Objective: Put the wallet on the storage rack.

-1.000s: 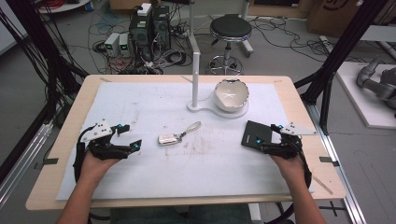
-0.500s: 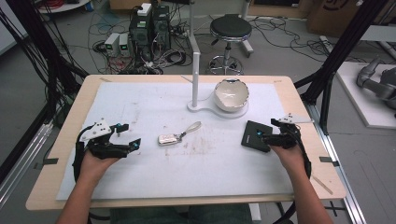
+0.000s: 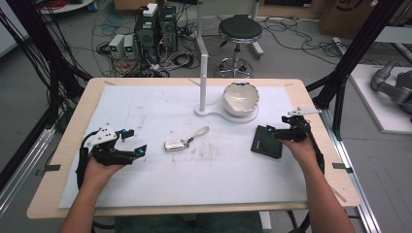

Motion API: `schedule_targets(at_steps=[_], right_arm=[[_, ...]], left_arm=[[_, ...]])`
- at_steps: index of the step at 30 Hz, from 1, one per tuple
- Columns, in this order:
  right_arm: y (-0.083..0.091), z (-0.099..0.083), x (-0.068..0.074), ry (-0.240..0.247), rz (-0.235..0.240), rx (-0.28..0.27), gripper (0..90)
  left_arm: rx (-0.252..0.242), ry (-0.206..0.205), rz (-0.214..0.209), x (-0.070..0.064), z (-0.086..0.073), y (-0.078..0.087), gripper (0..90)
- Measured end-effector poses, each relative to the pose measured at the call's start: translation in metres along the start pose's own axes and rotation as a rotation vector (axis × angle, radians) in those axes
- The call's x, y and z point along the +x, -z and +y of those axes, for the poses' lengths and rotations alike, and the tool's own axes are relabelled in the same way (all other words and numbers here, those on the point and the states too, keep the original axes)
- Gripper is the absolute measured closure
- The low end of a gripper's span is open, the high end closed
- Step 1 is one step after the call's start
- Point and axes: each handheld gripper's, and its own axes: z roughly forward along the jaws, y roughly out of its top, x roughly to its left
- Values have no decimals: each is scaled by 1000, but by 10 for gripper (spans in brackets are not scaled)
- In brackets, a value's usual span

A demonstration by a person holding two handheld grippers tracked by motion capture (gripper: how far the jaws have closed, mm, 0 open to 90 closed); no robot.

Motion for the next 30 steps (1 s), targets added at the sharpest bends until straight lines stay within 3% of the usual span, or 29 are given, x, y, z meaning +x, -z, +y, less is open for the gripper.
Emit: schedule_targets(at_steps=[6, 14, 16, 22, 25, 30], right_arm=[[-8, -1, -8, -24, 8, 16, 157], [-26, -11, -17, -59, 61, 109, 169], [-29, -15, -20, -71, 111, 112, 247], [-27, -17, -18, -65, 139, 103, 353], [-26, -17, -18, -76, 169, 105, 468], [-24, -18, -18, -99, 183, 113, 544]], left_arm=[[14, -7, 0, -1, -1, -1, 187], [27, -7, 4, -1, -2, -2, 187], [27, -13, 3, -1, -2, -2, 186], [27, -7, 5, -1, -3, -1, 187], [28, -8, 6, -2, -3, -1, 187], [30, -12, 4, -3, -2, -1, 186]])
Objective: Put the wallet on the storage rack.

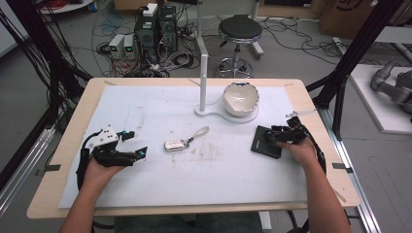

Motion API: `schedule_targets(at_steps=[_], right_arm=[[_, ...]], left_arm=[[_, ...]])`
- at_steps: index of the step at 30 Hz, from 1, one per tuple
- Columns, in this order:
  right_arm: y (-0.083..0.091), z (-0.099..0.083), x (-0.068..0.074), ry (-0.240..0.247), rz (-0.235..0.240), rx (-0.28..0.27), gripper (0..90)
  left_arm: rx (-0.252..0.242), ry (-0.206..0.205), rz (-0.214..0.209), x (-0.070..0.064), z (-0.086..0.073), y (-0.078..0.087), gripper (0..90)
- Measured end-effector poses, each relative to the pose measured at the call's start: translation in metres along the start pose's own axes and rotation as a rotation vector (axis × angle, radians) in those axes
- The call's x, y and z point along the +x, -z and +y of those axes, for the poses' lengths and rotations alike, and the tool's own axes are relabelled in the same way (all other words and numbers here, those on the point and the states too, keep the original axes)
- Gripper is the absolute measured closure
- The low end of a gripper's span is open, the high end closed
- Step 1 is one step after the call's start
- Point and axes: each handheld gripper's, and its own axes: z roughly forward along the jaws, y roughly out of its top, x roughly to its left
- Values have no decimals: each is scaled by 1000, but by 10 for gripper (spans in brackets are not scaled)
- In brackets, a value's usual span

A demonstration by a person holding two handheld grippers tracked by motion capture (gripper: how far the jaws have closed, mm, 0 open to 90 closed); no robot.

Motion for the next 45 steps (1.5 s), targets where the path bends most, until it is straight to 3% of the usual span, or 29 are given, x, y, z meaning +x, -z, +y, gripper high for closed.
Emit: schedule_targets(at_steps=[5, 6, 10, 14, 19, 23, 32, 45], right_arm=[[3, -1, 0, 2, 3, 3, 641], [6, -1, 2, 42, -11, -4, 725], [10, -4, 5, 91, -41, -18, 808], [10, -6, 5, 85, -43, -34, 829], [13, -6, 1, 19, -22, -49, 843], [21, -4, 3, 14, -30, -81, 844], [43, 8, 16, 53, -47, -169, 847], [80, 46, 44, 108, -54, -305, 850]], left_arm=[[0, 1, 1, 0, 0, 0, 187], [-1, 2, 2, 0, 0, 0, 187], [4, -1, 1, -1, 0, -1, 186], [7, -8, 2, -1, 1, -1, 186], [7, -4, 3, -1, 0, -1, 187], [9, -5, 3, 0, 0, -1, 187], [-9, -4, -2, -1, 2, 1, 186], [-41, 1, 2, 0, 5, 5, 186]])
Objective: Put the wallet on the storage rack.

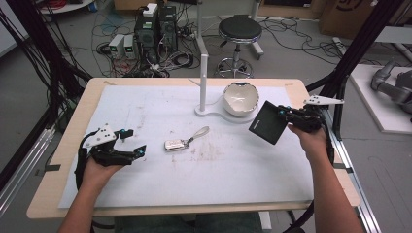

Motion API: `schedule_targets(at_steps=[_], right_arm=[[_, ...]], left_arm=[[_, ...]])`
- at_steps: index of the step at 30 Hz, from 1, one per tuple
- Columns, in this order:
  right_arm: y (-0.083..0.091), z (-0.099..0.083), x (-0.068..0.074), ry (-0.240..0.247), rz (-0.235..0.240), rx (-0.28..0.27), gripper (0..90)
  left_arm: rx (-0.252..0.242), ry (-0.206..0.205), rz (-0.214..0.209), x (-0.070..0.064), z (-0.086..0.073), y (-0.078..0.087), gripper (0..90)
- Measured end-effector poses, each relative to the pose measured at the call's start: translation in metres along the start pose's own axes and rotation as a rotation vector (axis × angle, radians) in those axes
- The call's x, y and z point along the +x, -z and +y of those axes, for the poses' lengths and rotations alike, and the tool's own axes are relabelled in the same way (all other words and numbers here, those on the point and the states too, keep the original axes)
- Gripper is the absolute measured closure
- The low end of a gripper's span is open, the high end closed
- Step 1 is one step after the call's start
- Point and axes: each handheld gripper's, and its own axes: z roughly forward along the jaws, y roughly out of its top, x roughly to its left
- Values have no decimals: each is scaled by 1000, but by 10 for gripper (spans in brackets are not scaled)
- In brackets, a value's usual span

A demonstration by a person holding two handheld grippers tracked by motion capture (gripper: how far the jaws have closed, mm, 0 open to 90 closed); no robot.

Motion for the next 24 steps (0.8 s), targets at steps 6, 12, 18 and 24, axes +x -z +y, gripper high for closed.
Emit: schedule_targets(at_steps=[6, 12, 18, 24], right_arm=[[7, 24, 9, 43, -4, -34, 849], [10, 43, 16, 70, -2, -53, 849], [10, 57, 19, 81, 2, -82, 849], [3, 74, 22, 92, 1, -100, 849]], left_arm=[[-6, 5, 2, 1, 0, 1, 187], [-12, -2, 5, 1, 3, 4, 187], [-4, -10, 5, 0, 3, 2, 187], [-4, -13, -3, -1, 4, 1, 187]])
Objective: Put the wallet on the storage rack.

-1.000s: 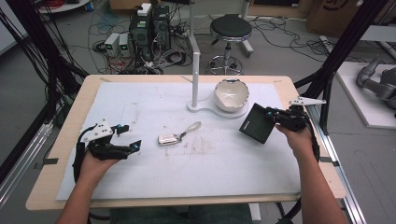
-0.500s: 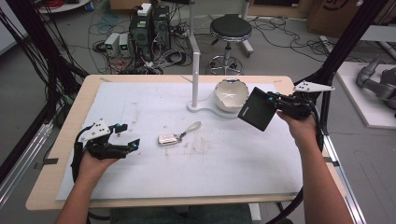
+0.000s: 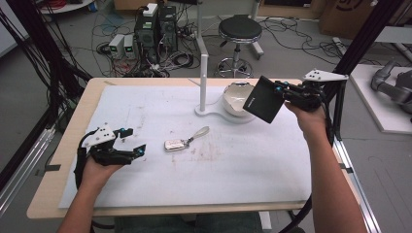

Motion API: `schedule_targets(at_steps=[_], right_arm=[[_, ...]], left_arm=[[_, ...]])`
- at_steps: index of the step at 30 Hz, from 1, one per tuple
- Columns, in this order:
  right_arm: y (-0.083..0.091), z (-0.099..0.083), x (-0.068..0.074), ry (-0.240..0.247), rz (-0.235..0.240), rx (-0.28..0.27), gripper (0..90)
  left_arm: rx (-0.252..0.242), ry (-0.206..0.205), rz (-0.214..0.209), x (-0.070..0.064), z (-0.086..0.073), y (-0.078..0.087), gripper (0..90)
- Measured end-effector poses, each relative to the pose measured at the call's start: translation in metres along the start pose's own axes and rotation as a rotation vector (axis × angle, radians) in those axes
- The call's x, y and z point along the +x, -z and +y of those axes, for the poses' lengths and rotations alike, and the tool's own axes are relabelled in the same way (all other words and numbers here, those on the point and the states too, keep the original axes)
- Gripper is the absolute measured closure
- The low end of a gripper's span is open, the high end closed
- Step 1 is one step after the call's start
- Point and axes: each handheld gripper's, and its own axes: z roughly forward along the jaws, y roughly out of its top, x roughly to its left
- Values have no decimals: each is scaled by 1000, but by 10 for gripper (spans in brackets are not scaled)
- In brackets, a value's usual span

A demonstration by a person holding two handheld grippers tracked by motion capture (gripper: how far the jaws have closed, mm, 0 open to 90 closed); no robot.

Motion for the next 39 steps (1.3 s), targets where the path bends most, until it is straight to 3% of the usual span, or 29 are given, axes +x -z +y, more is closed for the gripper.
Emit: schedule_targets(at_steps=[11, 20, 28, 34, 37, 39], right_arm=[[-41, 28, 5, 25, -7, -6, 848], [-74, 32, 4, 31, -14, 13, 848], [-106, 18, -5, 31, -41, 72, 847], [-109, 13, -11, 31, -77, 81, 846], [-110, 8, -15, 68, -108, 84, 844], [-110, -3, -16, 95, -150, 51, 843]], left_arm=[[-3, 2, 5, 1, -1, 1, 187], [6, 6, 3, 2, -3, -1, 186], [3, 7, 16, 4, -4, 3, 187], [10, 12, 20, 4, -5, 3, 187], [10, 9, 18, 3, -4, 4, 187], [9, 9, 17, 3, -4, 4, 187]])
